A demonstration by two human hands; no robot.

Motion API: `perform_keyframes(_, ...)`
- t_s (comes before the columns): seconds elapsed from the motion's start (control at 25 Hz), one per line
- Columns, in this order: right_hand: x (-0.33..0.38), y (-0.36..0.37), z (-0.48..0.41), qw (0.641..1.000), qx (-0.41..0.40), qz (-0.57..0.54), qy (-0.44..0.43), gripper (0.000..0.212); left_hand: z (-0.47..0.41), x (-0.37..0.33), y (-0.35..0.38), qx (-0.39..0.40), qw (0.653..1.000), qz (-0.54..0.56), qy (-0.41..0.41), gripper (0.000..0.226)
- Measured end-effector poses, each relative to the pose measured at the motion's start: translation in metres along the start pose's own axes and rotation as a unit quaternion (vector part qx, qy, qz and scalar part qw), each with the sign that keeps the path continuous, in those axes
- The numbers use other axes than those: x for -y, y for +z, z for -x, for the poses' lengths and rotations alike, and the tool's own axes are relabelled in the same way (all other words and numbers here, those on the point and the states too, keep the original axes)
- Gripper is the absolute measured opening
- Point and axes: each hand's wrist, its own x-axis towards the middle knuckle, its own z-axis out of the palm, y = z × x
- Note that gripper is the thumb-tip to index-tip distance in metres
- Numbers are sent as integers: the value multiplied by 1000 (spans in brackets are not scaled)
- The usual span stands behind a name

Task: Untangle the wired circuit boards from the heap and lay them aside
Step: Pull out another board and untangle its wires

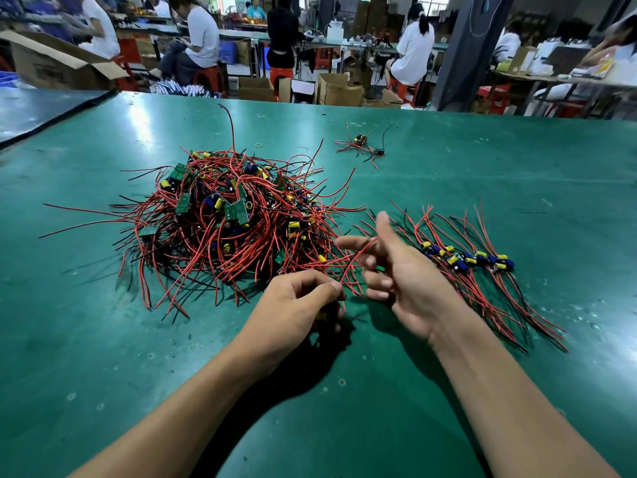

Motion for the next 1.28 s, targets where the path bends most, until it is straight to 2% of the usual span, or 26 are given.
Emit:
perform_keyframes(0.08,-13,10,3,993,10,115,-18,50,0,-1,0,-17,999,31,-6,19)
perform_keyframes(0.12,-18,15,4,991,19,131,-21,43,0,-1,0,-20,999,44,-3,20)
perform_keyframes(0.24,-23,19,6,993,7,116,-22,32,0,-2,1,-17,998,60,-2,20)
perform_keyframes(0.48,-17,9,1,988,-74,114,-76,39,-1,-5,-3,25,996,77,-34,19)
perform_keyframes(0.68,-16,-4,-9,973,-137,139,-125,34,1,-6,-3,51,995,68,-43,18)
perform_keyframes(0.8,-13,-9,-12,979,-150,69,-121,36,2,-7,-3,65,995,68,-41,18)
perform_keyframes(0.96,-6,-13,-13,984,-168,-4,-54,57,3,-8,-3,82,994,57,-38,18)
perform_keyframes(1.16,0,-14,-11,982,-116,-145,39,59,3,-7,-4,90,994,47,-35,17)
perform_keyframes(1.28,1,-12,-9,976,-95,-188,50,51,3,-5,-4,75,995,55,-35,18)
